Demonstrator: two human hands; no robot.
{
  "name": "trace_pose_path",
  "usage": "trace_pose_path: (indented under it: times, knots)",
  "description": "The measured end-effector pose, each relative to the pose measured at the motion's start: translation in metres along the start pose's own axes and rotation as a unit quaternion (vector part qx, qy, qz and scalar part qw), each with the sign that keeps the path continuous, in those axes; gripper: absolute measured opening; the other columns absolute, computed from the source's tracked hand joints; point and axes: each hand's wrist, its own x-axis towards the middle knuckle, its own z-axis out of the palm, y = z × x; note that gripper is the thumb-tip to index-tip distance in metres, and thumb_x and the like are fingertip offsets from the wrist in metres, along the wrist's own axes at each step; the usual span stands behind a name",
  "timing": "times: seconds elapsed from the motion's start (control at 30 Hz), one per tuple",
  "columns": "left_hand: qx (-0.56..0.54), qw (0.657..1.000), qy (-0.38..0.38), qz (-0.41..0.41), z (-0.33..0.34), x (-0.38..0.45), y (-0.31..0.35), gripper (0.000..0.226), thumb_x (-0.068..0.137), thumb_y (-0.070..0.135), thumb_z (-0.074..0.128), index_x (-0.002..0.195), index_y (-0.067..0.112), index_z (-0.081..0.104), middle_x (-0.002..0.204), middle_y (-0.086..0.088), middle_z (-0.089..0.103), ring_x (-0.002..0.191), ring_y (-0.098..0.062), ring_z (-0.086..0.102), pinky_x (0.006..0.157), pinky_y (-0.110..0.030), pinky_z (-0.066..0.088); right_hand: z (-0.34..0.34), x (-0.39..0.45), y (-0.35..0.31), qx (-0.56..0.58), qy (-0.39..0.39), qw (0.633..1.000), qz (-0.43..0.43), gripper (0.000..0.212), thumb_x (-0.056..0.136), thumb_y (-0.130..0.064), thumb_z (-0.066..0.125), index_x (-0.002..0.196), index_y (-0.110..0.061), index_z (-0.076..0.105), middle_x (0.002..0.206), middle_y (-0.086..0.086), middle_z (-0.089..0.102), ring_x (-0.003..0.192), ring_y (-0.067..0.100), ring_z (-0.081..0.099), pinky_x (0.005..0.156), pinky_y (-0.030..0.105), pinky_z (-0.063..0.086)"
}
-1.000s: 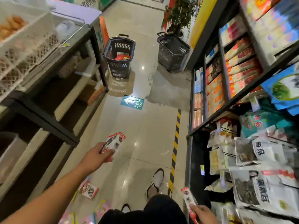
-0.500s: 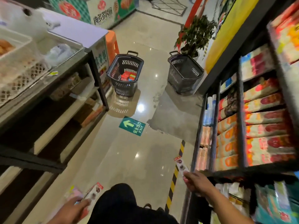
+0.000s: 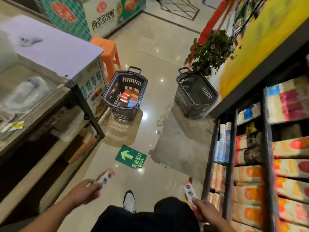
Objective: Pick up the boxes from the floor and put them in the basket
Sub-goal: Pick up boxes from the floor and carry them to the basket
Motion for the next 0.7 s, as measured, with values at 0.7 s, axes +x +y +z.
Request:
trace_pose_path:
  times: [0.7]
  knots:
    - [-0.211,0.962,0.078,-0.157,-0.080,0.187,0.289,0.042,0.087,0.059,0.064,0.089,0.016,0.066,0.062,-0.002,0.067,0.052,-0.021,0.062,0.055,-0.028,0.045,-0.283,0.281,-0.494,-0.047,-0.026,0.993,-0.109,0.042,0.088,-0.060,0.060,0.068,-0.022,0.061,0.058,0.004,0.054,0.058,0.019,0.050,0.056,0.025,0.035]
